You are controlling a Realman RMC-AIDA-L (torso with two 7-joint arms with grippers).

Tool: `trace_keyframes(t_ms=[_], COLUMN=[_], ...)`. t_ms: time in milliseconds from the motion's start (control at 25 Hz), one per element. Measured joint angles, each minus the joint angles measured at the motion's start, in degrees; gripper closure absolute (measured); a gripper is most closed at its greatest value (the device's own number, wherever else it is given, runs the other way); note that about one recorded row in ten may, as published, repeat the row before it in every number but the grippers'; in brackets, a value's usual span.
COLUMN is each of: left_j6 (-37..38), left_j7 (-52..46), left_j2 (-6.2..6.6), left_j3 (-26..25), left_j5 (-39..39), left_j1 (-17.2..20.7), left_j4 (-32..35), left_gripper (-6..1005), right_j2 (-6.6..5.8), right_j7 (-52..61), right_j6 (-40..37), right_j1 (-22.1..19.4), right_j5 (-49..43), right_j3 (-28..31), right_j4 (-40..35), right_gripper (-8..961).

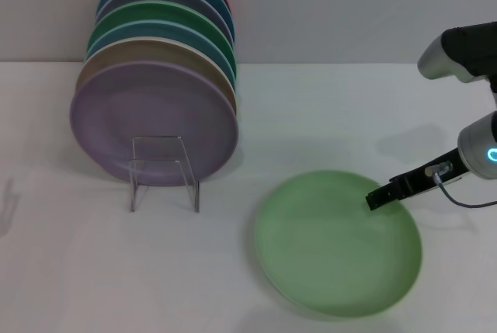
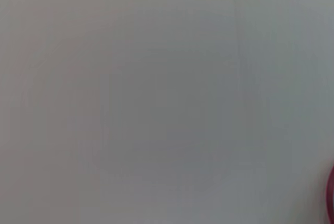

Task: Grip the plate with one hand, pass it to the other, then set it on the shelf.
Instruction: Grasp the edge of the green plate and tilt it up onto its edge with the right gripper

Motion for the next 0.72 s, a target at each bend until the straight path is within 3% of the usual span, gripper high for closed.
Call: trace_keyframes(t_ms=[720], left_j6=[-0.4], left_j7=[0.0], left_j2=[0.00], left_j3=[-0.3], left_j5=[0.0], left_j1=[-0.2], left_j4=[0.1], left_gripper=[190], right_j2=[-0.09], right_j7=[3.4], right_j6=[-2.1], right_j1=[2.3], right_j5=[-3.8], right_j3=[-5.9], right_j4=[-3.5], right_gripper=[298])
